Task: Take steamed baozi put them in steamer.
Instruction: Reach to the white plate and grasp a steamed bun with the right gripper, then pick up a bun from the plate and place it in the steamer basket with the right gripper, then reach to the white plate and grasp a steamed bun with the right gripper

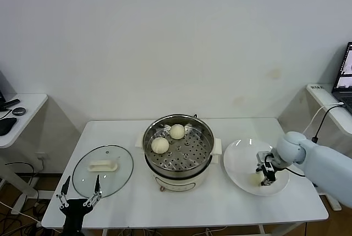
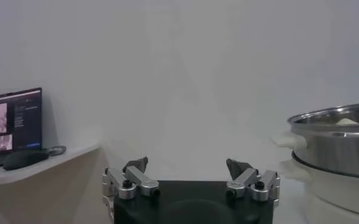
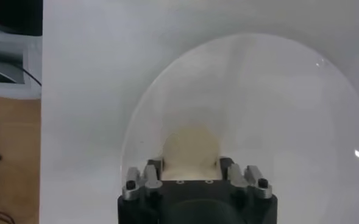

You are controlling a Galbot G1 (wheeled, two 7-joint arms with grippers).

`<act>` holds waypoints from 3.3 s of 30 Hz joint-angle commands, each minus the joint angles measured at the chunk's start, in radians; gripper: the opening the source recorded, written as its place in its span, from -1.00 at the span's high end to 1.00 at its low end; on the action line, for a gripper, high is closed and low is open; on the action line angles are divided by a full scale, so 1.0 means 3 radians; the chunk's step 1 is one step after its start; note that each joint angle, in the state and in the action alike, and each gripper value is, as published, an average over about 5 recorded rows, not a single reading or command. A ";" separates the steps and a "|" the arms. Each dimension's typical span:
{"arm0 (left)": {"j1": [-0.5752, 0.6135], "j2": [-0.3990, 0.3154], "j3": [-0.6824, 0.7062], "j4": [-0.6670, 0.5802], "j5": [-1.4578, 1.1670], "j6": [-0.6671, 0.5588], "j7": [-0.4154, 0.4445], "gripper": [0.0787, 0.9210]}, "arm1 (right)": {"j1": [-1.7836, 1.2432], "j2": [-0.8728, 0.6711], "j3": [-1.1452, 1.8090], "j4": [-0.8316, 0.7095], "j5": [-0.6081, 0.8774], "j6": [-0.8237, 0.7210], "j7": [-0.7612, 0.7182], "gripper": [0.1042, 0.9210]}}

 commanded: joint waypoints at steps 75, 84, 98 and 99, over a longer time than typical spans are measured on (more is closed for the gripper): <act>-0.0034 -0.0024 -0.0161 0.0049 -0.0042 -0.0070 -0.0024 -0.77 | 0.2393 0.1582 -0.1327 0.0029 0.0114 0.2500 -0.0053 -0.74; -0.0047 0.0024 -0.0147 0.0041 -0.0065 -0.0067 -0.0017 -0.77 | 0.2650 0.0454 -0.1282 0.0525 0.0775 0.0633 -0.0193 -0.76; -0.0100 0.0080 -0.0035 0.0046 -0.0053 -0.0055 0.0000 -0.77 | 0.0863 -0.0572 -0.0062 0.0049 0.0174 0.0268 -0.0185 -0.76; -0.0101 0.0080 -0.0036 0.0047 -0.0053 -0.0053 0.0001 -0.77 | 0.0669 -0.0578 0.0102 -0.0028 0.0116 0.0335 -0.0182 -0.76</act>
